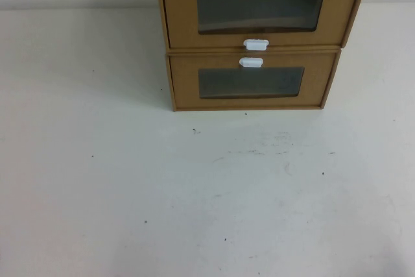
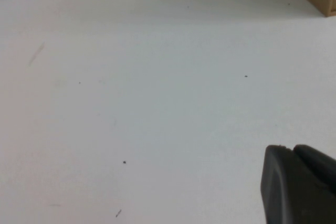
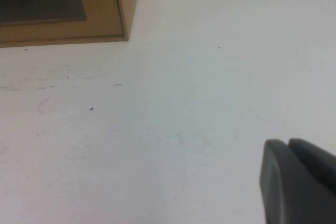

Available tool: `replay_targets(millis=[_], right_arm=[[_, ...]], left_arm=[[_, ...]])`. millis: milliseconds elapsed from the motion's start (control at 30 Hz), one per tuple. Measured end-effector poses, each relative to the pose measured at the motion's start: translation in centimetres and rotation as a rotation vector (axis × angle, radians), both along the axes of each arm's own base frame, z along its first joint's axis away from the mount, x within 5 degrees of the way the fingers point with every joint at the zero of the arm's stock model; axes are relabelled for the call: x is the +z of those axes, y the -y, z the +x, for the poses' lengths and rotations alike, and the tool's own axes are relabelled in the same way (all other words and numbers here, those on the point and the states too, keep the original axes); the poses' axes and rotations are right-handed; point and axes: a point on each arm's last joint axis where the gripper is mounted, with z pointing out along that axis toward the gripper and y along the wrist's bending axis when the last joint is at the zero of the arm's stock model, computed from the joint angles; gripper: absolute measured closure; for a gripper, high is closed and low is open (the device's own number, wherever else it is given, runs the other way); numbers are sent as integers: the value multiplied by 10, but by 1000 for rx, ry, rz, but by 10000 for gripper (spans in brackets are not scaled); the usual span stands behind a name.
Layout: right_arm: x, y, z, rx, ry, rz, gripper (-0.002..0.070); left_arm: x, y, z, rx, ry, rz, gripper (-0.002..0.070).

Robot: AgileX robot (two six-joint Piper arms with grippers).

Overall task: Open the shoe box
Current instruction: 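Pull the top drawer of the cardboard box fully open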

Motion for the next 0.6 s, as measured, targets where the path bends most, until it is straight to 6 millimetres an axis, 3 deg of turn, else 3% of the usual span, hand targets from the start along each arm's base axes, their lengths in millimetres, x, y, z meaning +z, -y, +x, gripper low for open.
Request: replay_targets(millis=[600], right_arm=[[0, 0, 0, 0, 0, 1, 695]], left_arm=[[-3, 0, -1, -2, -31, 2, 682]])
